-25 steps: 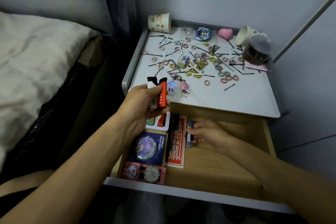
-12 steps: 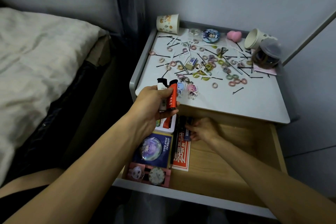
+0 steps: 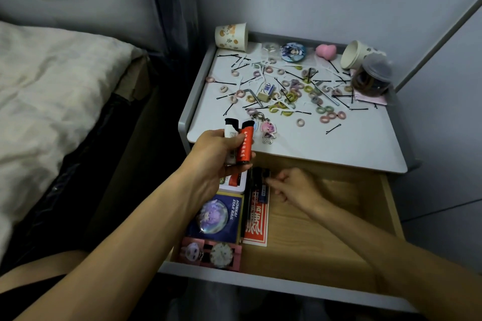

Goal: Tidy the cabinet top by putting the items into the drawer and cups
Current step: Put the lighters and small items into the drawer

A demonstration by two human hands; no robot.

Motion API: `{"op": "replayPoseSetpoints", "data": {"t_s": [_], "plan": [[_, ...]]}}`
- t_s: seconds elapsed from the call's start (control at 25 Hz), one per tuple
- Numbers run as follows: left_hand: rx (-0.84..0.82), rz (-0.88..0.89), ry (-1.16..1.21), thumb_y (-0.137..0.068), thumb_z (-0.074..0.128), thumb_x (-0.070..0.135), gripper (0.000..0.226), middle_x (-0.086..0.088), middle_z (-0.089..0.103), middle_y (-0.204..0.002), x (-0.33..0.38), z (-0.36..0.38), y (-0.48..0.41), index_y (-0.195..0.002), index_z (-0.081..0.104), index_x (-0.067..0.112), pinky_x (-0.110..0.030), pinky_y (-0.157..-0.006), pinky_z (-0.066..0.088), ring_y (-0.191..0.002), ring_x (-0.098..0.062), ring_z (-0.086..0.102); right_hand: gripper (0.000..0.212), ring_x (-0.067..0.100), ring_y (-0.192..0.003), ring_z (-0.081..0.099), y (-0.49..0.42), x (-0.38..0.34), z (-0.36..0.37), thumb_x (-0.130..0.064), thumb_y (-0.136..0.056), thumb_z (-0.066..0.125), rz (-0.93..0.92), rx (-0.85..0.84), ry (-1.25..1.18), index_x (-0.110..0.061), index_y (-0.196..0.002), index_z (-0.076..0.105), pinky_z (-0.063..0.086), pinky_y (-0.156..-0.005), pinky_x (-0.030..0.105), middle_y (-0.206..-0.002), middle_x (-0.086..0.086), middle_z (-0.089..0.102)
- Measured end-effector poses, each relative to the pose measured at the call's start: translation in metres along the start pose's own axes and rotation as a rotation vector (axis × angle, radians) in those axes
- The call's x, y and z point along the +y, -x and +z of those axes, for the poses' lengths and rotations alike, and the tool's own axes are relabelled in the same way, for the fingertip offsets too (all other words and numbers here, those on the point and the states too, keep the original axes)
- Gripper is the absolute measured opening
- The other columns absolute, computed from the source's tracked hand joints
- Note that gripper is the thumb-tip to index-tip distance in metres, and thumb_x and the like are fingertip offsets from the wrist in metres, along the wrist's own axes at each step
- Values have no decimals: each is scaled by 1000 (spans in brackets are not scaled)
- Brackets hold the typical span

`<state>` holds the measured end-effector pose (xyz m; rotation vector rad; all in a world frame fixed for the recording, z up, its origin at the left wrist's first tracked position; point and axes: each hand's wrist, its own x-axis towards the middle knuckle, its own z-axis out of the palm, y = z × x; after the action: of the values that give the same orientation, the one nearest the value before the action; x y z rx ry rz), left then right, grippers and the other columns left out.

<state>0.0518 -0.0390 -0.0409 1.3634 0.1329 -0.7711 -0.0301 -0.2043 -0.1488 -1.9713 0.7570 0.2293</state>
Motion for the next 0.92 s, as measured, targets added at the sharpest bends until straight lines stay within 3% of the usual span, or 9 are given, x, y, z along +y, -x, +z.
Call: {"op": "replayPoseSetpoints", "data": {"t_s": [0.12,0.24,0.44,0.56,0.76,0.92], "plan": [[-47,3,-42,-96,57,11,14,-10,66,-78,-5,3,1,-105,60,1,-28,-53,57,-58,-14,67,11,5,-58,59,48,-33,-34,-22,-90,65,-245,-60,-101,-12,-92,69,47,-57,21,-73,-1,68],[-150,-18,-87,-96,57,13,10,-8,65,-74,-17,10,3,-103,60,6,-24,-49,52,-57,-12,64,28,11,-71,61,64,-55,-51,-13,-87,68,-417,-71,-390,-16,-114,65,50,-63,23,-84,-1,66],[-258,-41,-84,-97,55,14,15,-7,64,-69,-33,17,4,-109,58,5,-23,-49,50,-61,-14,62,34,8,-83,64,47,-48,-42,-16,-75,72,-360,-214,-605,-13,-108,65,49,-67,17,-100,0,70],[-265,-2,-106,-97,55,14,17,-6,66,-71,-33,18,2,-111,58,4,-23,-50,51,-63,-15,63,31,9,-82,61,44,-44,-45,-18,-73,72,-334,-257,-643,-16,-103,65,49,-67,20,-97,0,68],[-256,125,-278,-100,51,17,19,-13,72,-93,-35,16,0,-115,59,8,-27,-59,55,-71,-20,68,20,12,-66,54,40,-42,-50,-18,-78,71,-325,-189,-579,-10,-95,64,45,-62,23,-79,-1,62],[-248,105,-319,-97,57,16,19,-15,71,-100,-36,13,0,-113,61,8,-26,-60,55,-77,-21,69,15,15,-72,57,41,-41,-52,-13,-91,61,-272,-210,-598,-11,-104,68,47,-65,24,-84,3,65]]}}
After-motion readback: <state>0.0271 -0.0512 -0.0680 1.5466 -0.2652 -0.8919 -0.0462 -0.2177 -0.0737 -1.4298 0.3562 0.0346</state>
